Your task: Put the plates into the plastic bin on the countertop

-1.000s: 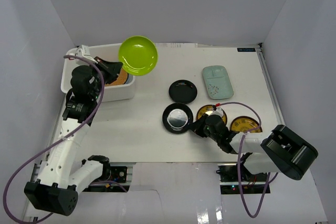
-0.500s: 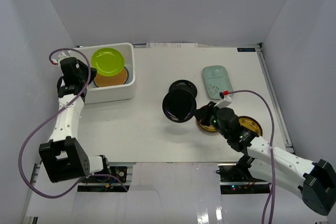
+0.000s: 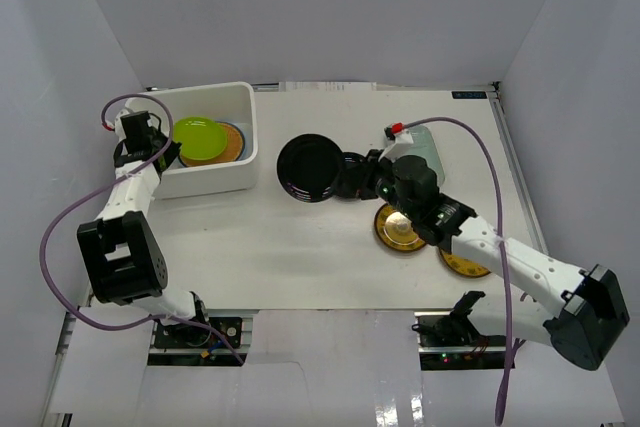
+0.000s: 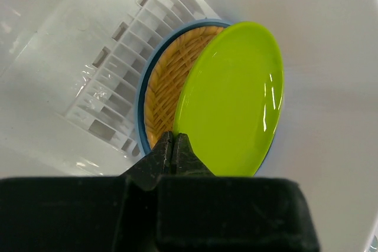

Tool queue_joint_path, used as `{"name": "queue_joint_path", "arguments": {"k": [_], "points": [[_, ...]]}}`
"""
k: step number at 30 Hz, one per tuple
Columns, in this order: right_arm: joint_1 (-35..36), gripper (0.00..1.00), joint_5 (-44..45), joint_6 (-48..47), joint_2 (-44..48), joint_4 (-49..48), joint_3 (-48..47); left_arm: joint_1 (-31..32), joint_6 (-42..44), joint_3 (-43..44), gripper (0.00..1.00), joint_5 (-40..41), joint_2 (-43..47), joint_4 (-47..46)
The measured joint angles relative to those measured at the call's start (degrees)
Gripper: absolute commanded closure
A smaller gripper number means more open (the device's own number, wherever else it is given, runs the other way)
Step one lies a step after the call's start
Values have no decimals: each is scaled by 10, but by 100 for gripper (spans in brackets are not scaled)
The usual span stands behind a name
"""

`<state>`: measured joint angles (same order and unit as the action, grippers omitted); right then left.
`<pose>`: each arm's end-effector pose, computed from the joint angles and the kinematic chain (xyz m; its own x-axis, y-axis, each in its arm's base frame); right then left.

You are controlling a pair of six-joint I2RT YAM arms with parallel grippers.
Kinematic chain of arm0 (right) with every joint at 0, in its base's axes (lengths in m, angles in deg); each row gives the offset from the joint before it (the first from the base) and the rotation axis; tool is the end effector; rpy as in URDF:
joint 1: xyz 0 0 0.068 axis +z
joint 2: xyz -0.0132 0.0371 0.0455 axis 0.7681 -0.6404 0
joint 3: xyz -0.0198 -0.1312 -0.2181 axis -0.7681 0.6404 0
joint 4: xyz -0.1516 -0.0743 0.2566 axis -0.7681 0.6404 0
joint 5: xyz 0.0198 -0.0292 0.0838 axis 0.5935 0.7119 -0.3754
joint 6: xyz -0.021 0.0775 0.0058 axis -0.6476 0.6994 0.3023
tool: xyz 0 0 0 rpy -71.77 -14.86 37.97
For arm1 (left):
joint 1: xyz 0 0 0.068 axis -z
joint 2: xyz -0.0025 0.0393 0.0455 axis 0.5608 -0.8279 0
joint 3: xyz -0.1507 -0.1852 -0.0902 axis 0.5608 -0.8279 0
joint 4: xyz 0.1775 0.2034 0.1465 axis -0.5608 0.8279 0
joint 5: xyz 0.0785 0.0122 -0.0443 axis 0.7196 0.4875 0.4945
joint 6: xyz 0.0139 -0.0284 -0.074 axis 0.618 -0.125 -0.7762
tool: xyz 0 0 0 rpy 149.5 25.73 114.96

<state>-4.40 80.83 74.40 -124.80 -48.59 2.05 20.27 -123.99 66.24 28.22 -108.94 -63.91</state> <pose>0.2482 0.2381 0.2750 -0.4441 0.3660 -0.8178 -0.4058 0.7316 0.5478 0.3991 0.1002 0.1991 -0.3122 -0.7271 -0.6115 -0.5876 0.6535 -0.4771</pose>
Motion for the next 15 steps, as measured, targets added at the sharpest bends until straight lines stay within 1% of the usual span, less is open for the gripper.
{"name": "queue_joint_path", "arguments": {"k": [1, 2, 3, 5, 6, 10, 13, 15], "points": [[0, 92, -7, -3, -20, -2, -18, 0, 3, 0, 100, 4, -1, 0], [0, 92, -12, -6, -42, -3, -37, 0, 5, 0, 96, 7, -2, 0], [0, 92, -15, -9, -63, -4, -55, 0, 7, 0, 81, 8, -3, 0], [0, 92, -24, -16, -115, -7, -100, 0, 7, 0, 60, 9, -3, 3], [0, 92, -27, -17, -142, -7, -124, 0, 5, -1, 44, 9, -2, 2], [4, 92, -42, -17, -250, -14, -222, 0, -3, -12, 17, 0, 17, -5], [8, 92, -45, -14, -316, -12, -293, 0, -9, -19, 11, -7, 53, -7], [9, 92, -46, -12, -358, -10, -345, 0, -16, -19, 11, -12, 83, -8]]}}
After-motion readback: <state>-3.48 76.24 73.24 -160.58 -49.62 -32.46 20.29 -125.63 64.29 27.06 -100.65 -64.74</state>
